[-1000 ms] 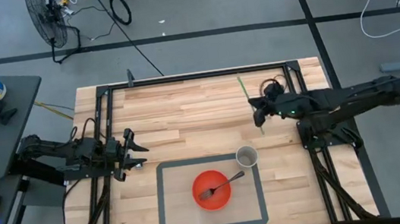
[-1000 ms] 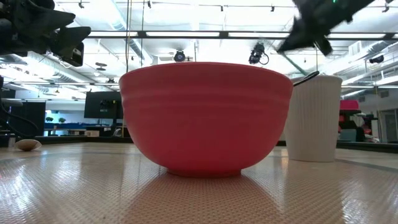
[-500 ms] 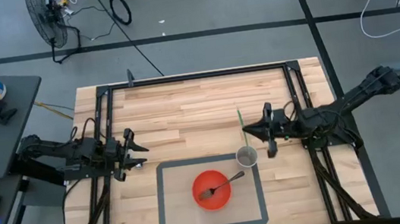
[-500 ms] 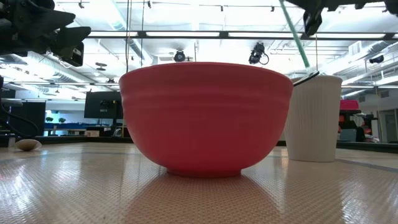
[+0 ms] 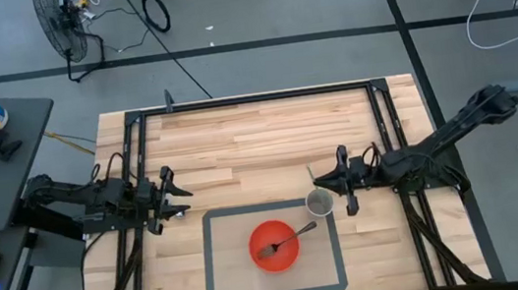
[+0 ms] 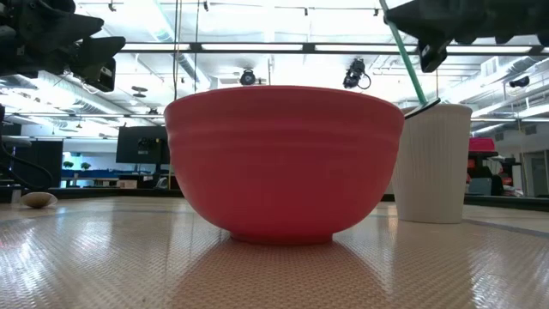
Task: Pick & Place Utensil
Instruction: Put the green straw into the white cup, then put the purple spoon into the orange bowl
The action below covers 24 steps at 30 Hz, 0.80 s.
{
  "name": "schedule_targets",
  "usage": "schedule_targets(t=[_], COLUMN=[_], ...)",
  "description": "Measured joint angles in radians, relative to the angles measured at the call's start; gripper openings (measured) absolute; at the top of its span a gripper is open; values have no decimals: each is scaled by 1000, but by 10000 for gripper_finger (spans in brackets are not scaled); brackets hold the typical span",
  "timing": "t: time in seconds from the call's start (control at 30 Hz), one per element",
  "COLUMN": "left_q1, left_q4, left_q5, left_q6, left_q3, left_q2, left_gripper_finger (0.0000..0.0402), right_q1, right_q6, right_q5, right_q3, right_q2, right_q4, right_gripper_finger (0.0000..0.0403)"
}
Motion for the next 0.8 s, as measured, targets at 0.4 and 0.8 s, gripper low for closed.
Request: schedule_targets(t=[0.4,0.8], left_q1=[0,0], left_q4=[0,0], left_q5=[0,0], left_q6=[0,0], left_q3=[0,0], left_q2=[0,0], left_gripper_finger=[163,163], right_q1=[0,0], right_q6=[-7,-5], right_q5=[-2,5], right_q3=[0,26], right_q2=[148,114], right_q4=[0,5], right_gripper_finger=[56,113])
